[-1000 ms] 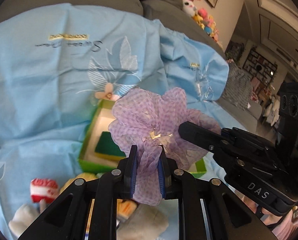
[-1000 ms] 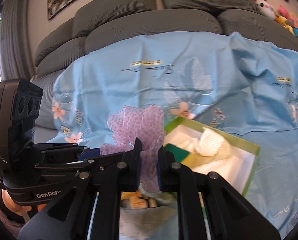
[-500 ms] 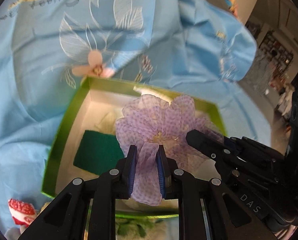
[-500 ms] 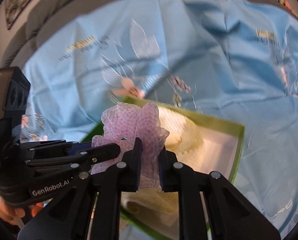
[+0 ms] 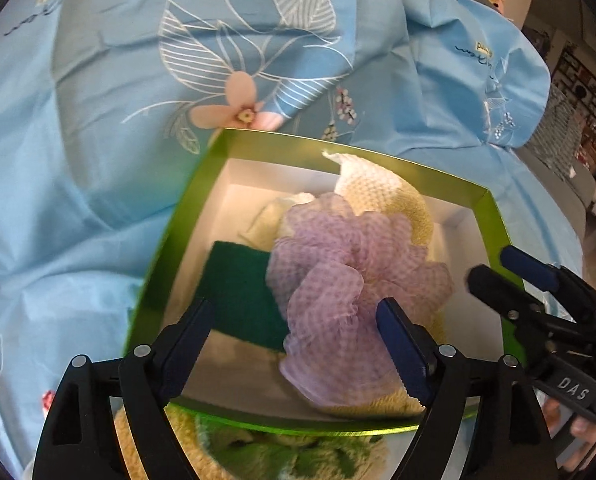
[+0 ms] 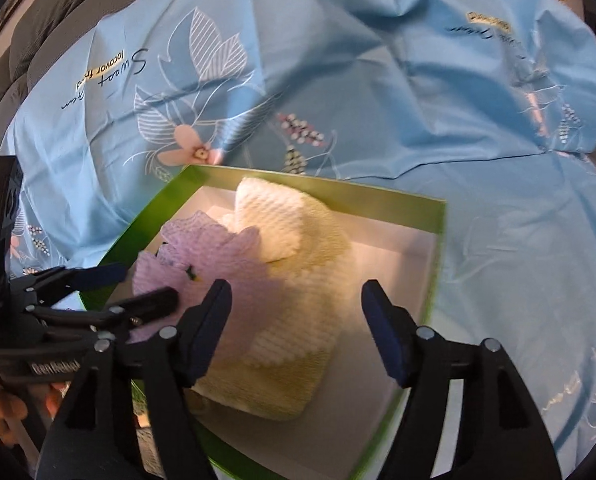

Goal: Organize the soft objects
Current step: 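Carry the purple puff into the green box and open the right gripper, then move the left gripper from the green box toward the white plush elephant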

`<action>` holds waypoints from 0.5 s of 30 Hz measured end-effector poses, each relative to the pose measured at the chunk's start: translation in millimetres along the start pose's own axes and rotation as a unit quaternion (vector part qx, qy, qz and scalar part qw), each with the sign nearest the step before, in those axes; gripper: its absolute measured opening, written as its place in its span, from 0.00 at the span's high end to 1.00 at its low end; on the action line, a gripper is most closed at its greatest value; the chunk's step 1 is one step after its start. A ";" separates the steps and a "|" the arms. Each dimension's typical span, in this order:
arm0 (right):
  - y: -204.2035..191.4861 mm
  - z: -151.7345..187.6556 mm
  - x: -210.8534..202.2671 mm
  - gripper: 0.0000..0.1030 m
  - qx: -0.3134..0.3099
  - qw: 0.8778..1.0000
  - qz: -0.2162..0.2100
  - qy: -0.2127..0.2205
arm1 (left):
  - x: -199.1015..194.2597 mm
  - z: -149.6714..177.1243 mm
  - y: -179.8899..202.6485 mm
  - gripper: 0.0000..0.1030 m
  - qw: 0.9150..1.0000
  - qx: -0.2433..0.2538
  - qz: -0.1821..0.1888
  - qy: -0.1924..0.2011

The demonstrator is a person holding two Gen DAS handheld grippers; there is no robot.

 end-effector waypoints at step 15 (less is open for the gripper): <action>2.0 24.4 -53.7 0.07 0.003 0.999 0.042 0.025 | -56.6 9.2 -9.2 0.03 0.998 -0.006 -0.039 0.055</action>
Point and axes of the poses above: each gripper's, at about its wrist camera, not at the fingertips, and x roughly the way its jaws point, y to its right, z to its underside, the point moved 10 cm from there along x, roughly the way its jaws point, and after that the axes turned 3 degrees about -y, right-handed, at the moved point
